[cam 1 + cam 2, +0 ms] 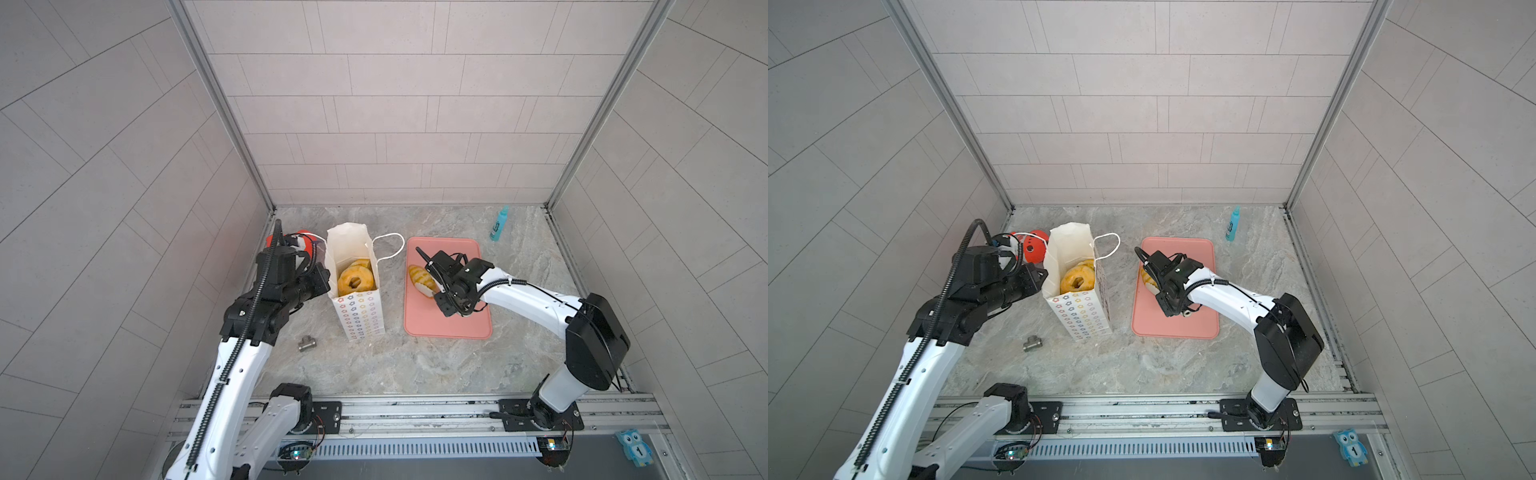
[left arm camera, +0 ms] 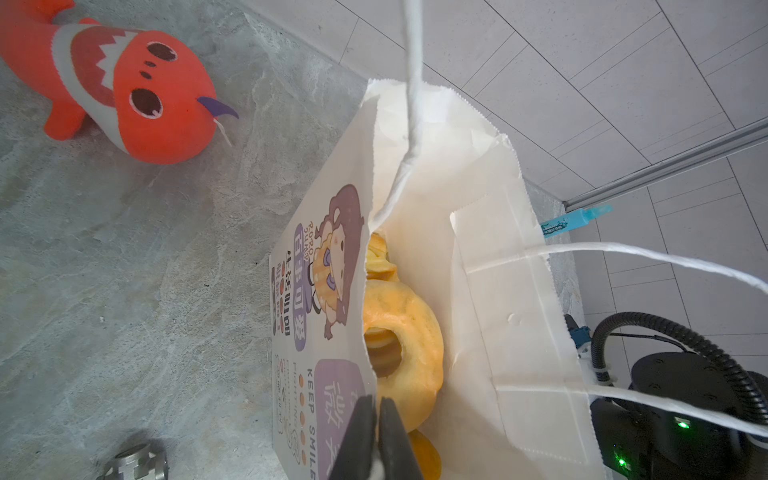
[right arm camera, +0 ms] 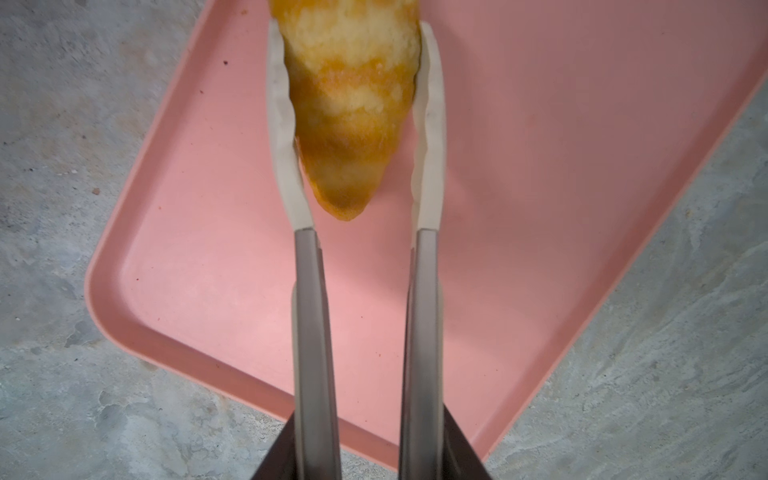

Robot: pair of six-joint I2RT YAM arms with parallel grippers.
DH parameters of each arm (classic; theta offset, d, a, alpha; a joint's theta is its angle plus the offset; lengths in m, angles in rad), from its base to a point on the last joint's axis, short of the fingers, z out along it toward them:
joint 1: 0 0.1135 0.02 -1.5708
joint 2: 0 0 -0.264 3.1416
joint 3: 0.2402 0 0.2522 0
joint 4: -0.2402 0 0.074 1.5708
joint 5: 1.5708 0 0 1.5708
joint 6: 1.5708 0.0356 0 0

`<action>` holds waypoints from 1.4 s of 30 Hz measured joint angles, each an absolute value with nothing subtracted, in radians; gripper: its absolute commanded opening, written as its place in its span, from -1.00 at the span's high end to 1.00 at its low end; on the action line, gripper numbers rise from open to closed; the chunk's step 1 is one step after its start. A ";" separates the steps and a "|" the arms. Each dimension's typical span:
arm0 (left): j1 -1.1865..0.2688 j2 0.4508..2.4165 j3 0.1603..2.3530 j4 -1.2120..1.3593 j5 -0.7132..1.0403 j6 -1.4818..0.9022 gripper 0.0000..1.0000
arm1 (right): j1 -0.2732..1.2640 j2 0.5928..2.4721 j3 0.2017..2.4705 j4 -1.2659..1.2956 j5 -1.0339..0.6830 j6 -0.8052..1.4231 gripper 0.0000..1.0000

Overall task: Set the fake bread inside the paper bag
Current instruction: 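Lower the tongs around the croissant and close them with the right gripper, then lift the pinched croissant up off the tray with the right gripper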

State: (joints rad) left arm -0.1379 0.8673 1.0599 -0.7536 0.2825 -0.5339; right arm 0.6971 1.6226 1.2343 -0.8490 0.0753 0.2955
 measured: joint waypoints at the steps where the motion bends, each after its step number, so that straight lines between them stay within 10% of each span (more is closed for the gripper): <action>1: -0.138 0.867 1.060 -0.754 0.282 -0.534 0.81 | 0.693 1.615 1.234 -0.850 0.076 0.296 0.22; 42: -0.138 0.867 1.060 -0.754 0.283 -0.535 0.81 | 0.551 1.335 1.474 -0.936 0.087 0.289 0.25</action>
State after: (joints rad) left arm -0.1379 0.8665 1.0599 -0.7536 0.2829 -0.5346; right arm 0.5507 1.3350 1.4742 -0.9356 0.0868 0.2886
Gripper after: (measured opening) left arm 0.094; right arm 0.378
